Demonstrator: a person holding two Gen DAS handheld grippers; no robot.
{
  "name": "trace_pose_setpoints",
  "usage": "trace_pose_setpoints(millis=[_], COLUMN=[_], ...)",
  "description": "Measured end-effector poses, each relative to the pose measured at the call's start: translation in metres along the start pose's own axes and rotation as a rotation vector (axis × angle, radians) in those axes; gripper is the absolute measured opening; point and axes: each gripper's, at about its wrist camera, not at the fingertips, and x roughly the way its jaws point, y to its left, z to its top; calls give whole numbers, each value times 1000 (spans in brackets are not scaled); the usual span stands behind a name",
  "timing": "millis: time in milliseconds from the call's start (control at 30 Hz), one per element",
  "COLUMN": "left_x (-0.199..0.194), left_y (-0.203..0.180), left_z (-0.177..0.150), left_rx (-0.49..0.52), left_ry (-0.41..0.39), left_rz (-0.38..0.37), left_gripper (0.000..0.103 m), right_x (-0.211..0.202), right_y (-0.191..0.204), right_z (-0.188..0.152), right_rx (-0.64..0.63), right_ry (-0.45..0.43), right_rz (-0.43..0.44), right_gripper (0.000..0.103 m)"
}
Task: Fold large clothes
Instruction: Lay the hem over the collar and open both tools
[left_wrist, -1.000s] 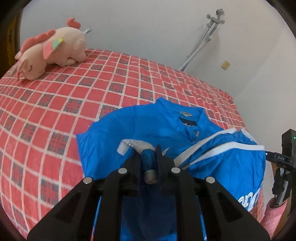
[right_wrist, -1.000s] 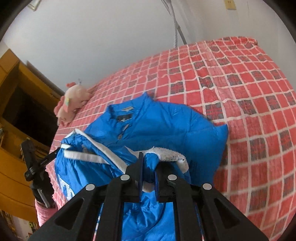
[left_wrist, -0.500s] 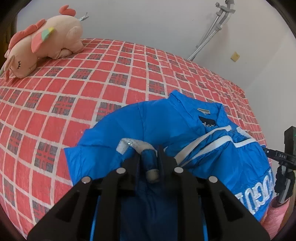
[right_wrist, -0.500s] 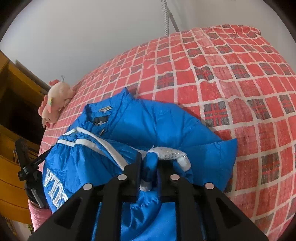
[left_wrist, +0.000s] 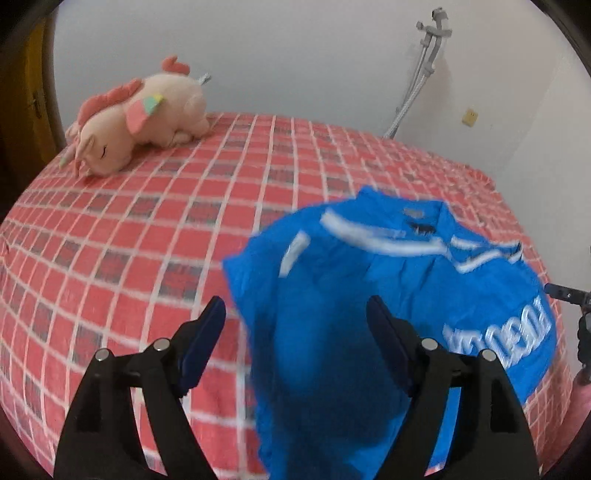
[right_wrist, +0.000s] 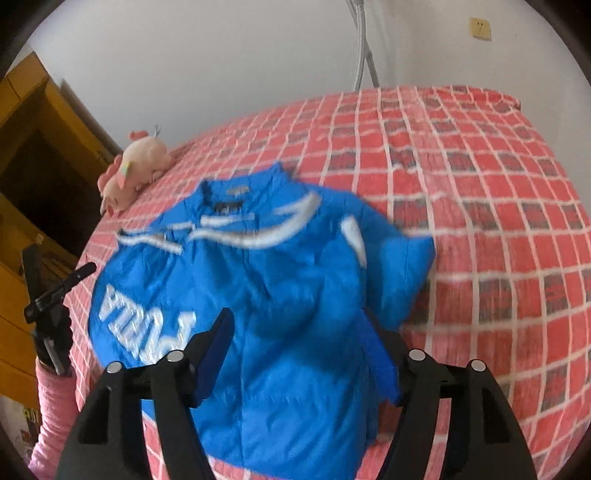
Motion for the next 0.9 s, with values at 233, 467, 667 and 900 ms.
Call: trace_pose_setpoints(millis=[233,467,667,900], left_x=[10,-4,-35,-37], left_y=[-8,-54,-49,-59], left_z=[-25,-44,-25,13], left_rx=[-15,145,72,60], left_ry=[45,-29,-144,-247], left_rz=[-61,64,56,90], left_gripper=[65,12,8,7], right_x=[13,-7,-40,-43], right_y=[5,27,23,14], right_z=[-14,-28,-15,28], right_rx=[-24,-116,-62,7], right_ry=[10,-73,-156,-221], right_rz=[-14,-145,-75,-57], right_gripper=[63,9,7,7])
